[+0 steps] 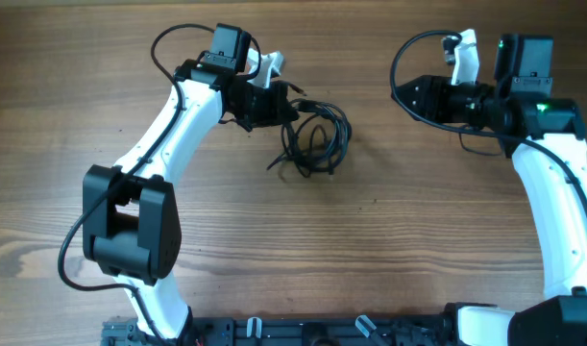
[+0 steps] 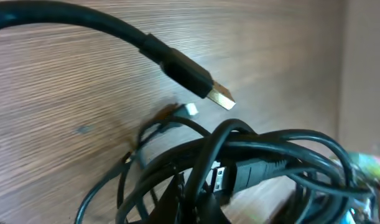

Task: Untangle cables

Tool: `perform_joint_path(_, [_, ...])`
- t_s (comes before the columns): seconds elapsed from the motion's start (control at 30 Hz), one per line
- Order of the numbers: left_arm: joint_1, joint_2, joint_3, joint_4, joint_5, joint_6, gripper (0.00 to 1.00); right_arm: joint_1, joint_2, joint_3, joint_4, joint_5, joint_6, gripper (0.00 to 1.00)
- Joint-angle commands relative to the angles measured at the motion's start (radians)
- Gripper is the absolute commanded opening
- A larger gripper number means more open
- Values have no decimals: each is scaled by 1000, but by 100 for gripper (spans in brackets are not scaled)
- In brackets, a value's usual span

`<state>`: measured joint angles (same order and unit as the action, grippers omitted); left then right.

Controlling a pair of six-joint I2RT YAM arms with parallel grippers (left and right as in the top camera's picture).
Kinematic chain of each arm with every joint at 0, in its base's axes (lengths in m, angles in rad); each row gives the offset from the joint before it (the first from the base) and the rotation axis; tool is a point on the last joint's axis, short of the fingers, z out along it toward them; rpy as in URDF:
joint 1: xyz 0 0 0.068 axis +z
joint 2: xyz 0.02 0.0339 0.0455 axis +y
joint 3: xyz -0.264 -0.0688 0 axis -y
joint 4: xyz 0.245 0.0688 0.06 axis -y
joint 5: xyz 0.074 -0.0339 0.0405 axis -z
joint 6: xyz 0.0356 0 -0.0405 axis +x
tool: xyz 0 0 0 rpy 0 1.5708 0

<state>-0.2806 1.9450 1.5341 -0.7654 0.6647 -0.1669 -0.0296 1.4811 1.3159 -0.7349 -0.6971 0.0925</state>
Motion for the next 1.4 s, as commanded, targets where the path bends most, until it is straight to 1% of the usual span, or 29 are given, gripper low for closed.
perform_joint_path(0.0, [-14,-21,3,14,121,59,4,10,40,17,18,-110,-18,54])
perform_joint_path(0.1, [-27,-21,3,21,114,58,4,53,111,17,3,-175,-26,53])
perform_joint_path(0.17, [-27,-21,3,22,104,55,4,80,142,17,-39,-183,-106,48])
perform_joint_path(0.23, [-27,-21,3,22,92,54,4,116,156,17,-90,-183,-235,39])
perform_joint_path(0.27, [-27,-21,3,22,85,54,4,130,156,17,-100,-169,-280,34])
perform_joint_path(0.3, [-27,-21,3,22,85,48,4,154,155,17,-100,-112,-307,34])
perform_joint_path(0.33, [-29,-21,3,21,85,47,4,173,156,17,-98,-37,-317,34])
perform_joint_path(0.4, [-29,-21,3,22,85,47,4,215,156,17,-99,54,-330,29])
perform_joint_path(0.47, [-29,-21,3,22,85,47,4,250,158,17,-96,98,-350,21])
perform_joint_path(0.5, [-29,-21,3,22,85,47,4,270,159,17,-97,138,-353,14])
perform_joint_path(0.53, [-29,-21,3,21,85,47,4,284,165,17,-97,170,-351,10])
perform_joint_path(0.7, [-30,-21,3,21,85,42,4,326,223,15,-84,174,-350,5])
perform_joint_path(0.77, [-30,-21,3,22,85,29,4,334,265,14,-58,174,-304,5])
perform_joint_path(0.87, [-30,-21,3,21,85,24,4,337,351,14,7,174,-185,5])
perform_joint_path(1.0, [-30,-21,3,21,85,24,4,337,412,14,47,174,-56,15])
perform_joint_path(1.03, [-30,-21,3,21,85,24,4,337,424,14,55,173,-27,24])
perform_joint_path(1.07, [-30,-21,3,22,86,24,4,337,435,14,62,162,-3,26])
perform_joint_path(1.17, [-30,-21,3,23,85,2,4,337,470,13,80,136,20,29])
perform_joint_path(1.23, [-30,-21,3,26,85,1,4,333,478,13,95,143,50,11])
perform_joint_path(1.27, [-30,-21,3,25,85,2,4,329,477,13,100,144,60,4])
perform_joint_path(1.33, [-30,-21,3,25,45,-8,4,303,471,13,98,146,94,5])
perform_joint_path(1.37, [-30,-21,3,22,-24,-56,4,281,452,13,91,115,89,4])
